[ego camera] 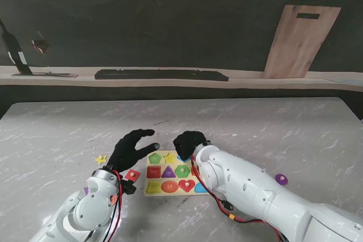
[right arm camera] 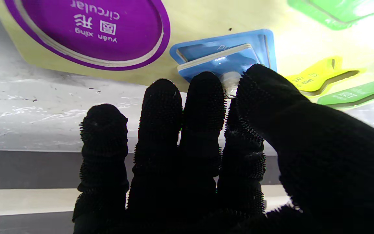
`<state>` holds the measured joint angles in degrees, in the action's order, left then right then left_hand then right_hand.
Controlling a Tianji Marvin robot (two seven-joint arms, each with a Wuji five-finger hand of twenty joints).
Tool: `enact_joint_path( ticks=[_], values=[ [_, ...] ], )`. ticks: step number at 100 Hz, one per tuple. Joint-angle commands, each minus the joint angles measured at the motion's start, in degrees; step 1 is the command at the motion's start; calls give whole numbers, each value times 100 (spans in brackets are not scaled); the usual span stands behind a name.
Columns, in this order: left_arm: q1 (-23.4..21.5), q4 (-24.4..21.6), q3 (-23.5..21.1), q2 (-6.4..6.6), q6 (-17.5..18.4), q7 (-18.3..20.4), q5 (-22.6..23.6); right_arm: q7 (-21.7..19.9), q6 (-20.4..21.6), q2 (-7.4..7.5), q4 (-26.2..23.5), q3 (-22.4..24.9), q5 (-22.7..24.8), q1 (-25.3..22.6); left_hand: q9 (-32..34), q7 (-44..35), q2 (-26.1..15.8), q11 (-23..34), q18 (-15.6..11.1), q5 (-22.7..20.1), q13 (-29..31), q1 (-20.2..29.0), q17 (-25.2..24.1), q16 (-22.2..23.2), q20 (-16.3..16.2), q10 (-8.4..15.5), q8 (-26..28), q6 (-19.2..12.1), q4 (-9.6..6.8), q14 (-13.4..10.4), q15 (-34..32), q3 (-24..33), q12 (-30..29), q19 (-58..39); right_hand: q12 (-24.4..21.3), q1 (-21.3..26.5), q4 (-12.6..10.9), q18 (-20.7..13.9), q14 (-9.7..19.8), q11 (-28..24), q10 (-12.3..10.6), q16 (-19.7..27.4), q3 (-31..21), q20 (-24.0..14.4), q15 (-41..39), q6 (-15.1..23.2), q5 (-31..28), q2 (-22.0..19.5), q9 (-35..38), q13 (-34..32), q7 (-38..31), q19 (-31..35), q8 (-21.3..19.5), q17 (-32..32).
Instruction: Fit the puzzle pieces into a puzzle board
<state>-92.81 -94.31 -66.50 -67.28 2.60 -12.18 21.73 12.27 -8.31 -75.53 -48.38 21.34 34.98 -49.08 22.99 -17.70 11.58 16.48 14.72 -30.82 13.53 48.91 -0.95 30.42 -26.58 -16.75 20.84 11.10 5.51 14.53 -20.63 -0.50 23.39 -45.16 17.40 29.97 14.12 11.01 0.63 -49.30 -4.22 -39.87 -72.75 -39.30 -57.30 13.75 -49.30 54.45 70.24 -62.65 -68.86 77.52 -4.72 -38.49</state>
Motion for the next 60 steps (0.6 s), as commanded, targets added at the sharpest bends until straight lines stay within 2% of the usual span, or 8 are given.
enact_joint_path(
  ticks=[1, 60],
  values=[
    [-17, -32, -4, -15, 10, -9, -7, -36, -22, 18, -54, -24, 47, -66, 71, 17, -175, -84, 583, 50, 144, -86, -36, -21, -63, 50, -73, -127, -181, -58, 142, -136, -46, 67, -109, 183, -201, 135, -11, 75, 395, 24, -165, 45, -163, -89, -237, 165, 241, -232, -112, 249, 4, -83],
    [0, -18, 8, -14, 9, 12, -29, -121, -193, 77, -135, -14, 110, -90, 72, 9, -172, -79, 582, 41, 152, -89, -34, -19, -63, 50, -70, -126, -179, -52, 133, -140, -47, 66, -108, 177, -204, 151, -27, 58, 391, 28, -160, 41, -171, -89, -197, 114, 199, -194, -94, 263, -30, -38]
  ],
)
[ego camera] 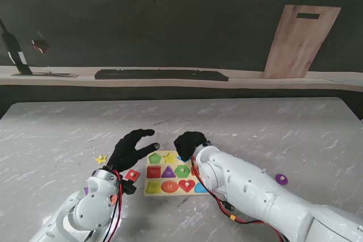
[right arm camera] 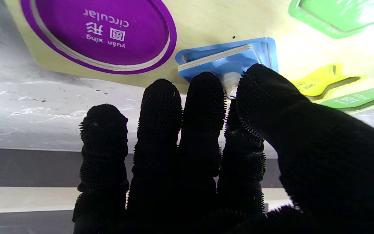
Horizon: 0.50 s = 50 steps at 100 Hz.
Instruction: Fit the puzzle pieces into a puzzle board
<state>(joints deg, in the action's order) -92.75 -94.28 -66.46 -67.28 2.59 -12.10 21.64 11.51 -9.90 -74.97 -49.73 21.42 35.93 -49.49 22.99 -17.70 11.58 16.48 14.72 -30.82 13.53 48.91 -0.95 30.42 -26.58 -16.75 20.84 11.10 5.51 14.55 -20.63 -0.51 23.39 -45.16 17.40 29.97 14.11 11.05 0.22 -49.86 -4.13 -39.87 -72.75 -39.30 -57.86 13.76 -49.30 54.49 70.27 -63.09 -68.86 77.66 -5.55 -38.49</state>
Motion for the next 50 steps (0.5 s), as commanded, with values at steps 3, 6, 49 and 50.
enact_joint_path(
  ticks=[3, 6, 49, 50],
  values=[
    [-7, -20, 4, -14, 10, 3, -20, -50, -32, 19, 6, -23, 5, -49, 71, 8, -169, -80, 583, 38, 155, -89, -34, -19, -63, 54, -70, -130, -179, -56, 132, -140, -48, 66, -107, 169, -201, 146, 13, 115, 379, 29, -152, 41, -110, -87, -192, 96, 185, -138, -91, 247, 50, -32],
    [-7, -19, 4, -14, 11, 3, -19, -55, -21, 19, 15, -29, 2, -44, 76, 5, -165, -78, 583, 32, 157, -89, -34, -19, -63, 47, -69, -128, -179, -52, 131, -141, -47, 66, -104, 162, -202, 134, 27, 117, 361, 33, -145, 43, -100, -42, -168, 75, 166, -111, -81, 242, 45, -22],
    [1, -5, 10, -15, 11, 1, -18, -154, 279, 75, 76, -162, 82, 42, 73, 13, -174, -87, 580, 29, 147, -92, -32, -21, -63, 44, -69, -122, -180, -53, 139, -139, -48, 63, 60, 218, -272, 64, 84, 99, 174, 46, -74, 50, 13, 405, 154, -226, -200, 186, -36, 165, -332, 168],
    [1, -6, 10, -15, 10, 1, -18, -157, 281, 74, 81, -166, 81, 45, 76, 13, -169, -86, 580, 29, 148, -87, -32, -20, -63, 39, -70, -117, -180, -49, 139, -138, -48, 63, 59, 219, -271, 64, 84, 103, 172, 46, -71, 50, 14, 403, 164, -234, -209, 188, -30, 165, -332, 171]
  ],
)
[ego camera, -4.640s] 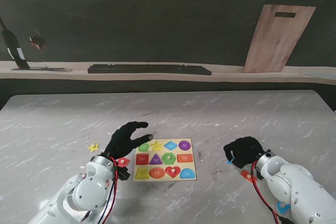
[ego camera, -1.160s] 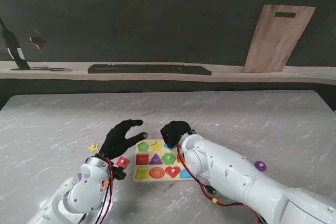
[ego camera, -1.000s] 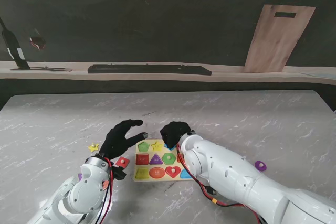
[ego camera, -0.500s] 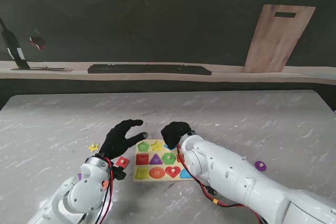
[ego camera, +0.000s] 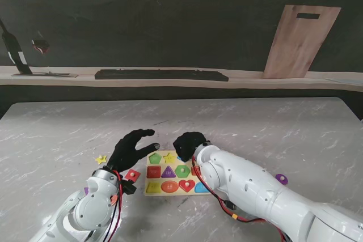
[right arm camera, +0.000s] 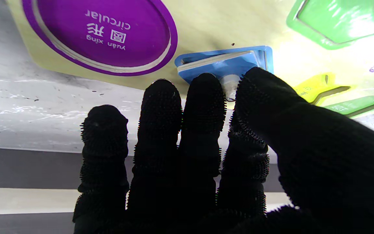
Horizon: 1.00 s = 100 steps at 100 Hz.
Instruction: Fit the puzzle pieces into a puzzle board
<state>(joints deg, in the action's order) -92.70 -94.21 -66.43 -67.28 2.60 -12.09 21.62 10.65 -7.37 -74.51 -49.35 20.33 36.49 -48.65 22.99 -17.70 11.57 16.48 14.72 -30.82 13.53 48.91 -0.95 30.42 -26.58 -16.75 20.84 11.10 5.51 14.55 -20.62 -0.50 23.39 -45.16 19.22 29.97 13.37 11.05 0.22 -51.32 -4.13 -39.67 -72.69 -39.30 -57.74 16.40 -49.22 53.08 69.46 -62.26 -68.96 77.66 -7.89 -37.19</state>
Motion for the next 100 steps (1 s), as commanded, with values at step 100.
enact_joint_path(
  ticks=[100],
  values=[
    [0, -12, 21, -15, -1, -4, 1, 94, 682, 7, 429, -222, 45, 45, 79, 4, -167, -82, 584, -13, 160, -93, -31, -19, -63, 48, -61, -130, -178, -40, 129, -144, -49, 61, -15, 315, 77, -81, 229, 402, -23, 136, 347, 52, 215, 281, 683, -634, -453, 245, -17, 125, -11, 68]
  ],
)
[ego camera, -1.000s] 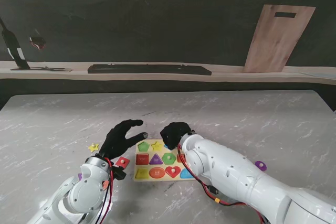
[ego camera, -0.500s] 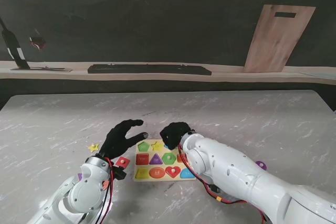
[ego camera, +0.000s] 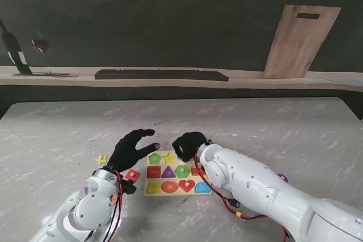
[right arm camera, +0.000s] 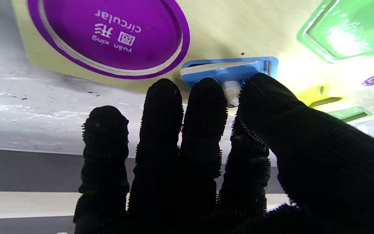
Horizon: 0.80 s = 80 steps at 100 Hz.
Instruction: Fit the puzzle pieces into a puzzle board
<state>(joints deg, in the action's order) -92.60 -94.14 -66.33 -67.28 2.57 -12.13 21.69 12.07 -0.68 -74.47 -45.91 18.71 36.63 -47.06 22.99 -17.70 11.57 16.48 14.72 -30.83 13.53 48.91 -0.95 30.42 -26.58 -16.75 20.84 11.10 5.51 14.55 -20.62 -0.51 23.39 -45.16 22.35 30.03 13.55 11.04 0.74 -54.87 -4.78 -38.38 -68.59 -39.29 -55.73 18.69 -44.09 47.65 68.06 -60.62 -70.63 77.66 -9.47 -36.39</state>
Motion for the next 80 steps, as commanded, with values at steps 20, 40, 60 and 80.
enact_joint_path(
  ticks=[20, 40, 60, 80],
  values=[
    [-1, -6, 17, -15, 4, 6, -14, 15, 88, 9, 99, 37, -18, -166, 77, 7, -165, -86, 580, -18, 152, -86, -35, -22, -61, 43, -60, -121, -179, -45, 136, -140, -49, 64, -302, 301, 52, -138, 224, 768, -33, 10, -69, 59, 23, 171, 196, -109, -327, 75, 104, 110, 135, -29],
    [-3, -10, 18, -14, -3, 5, -11, 142, 289, -1, 186, 72, -30, -173, 73, 11, -167, -88, 584, -16, 150, -87, -34, -20, -60, 39, -59, -122, -179, -54, 136, -140, -49, 65, -284, 265, 31, -206, 300, 784, -110, 15, -95, 66, 53, 330, 230, -138, -357, 97, 50, 80, 93, -34],
    [-3, -13, 19, -16, -6, 0, -9, 250, 415, -28, 254, 107, -56, -177, 72, 13, -173, -87, 584, -18, 144, -86, -34, -22, -61, 42, -58, -120, -179, -48, 140, -139, -48, 65, -265, 237, 22, -248, 333, 788, -145, 16, -86, 71, 75, 394, 272, -179, -389, 121, 29, 48, 64, -24],
    [-4, -16, 18, -15, -8, 3, -11, 360, 475, -33, 255, 156, -44, -195, 73, 4, -174, -82, 582, -38, 154, -85, -33, -21, -61, 54, -53, -122, -178, -54, 136, -140, -48, 65, -257, 227, 19, -263, 352, 792, -163, 12, -71, 68, 81, 413, 296, -203, -398, 125, 24, 34, 57, -23]
  ],
)
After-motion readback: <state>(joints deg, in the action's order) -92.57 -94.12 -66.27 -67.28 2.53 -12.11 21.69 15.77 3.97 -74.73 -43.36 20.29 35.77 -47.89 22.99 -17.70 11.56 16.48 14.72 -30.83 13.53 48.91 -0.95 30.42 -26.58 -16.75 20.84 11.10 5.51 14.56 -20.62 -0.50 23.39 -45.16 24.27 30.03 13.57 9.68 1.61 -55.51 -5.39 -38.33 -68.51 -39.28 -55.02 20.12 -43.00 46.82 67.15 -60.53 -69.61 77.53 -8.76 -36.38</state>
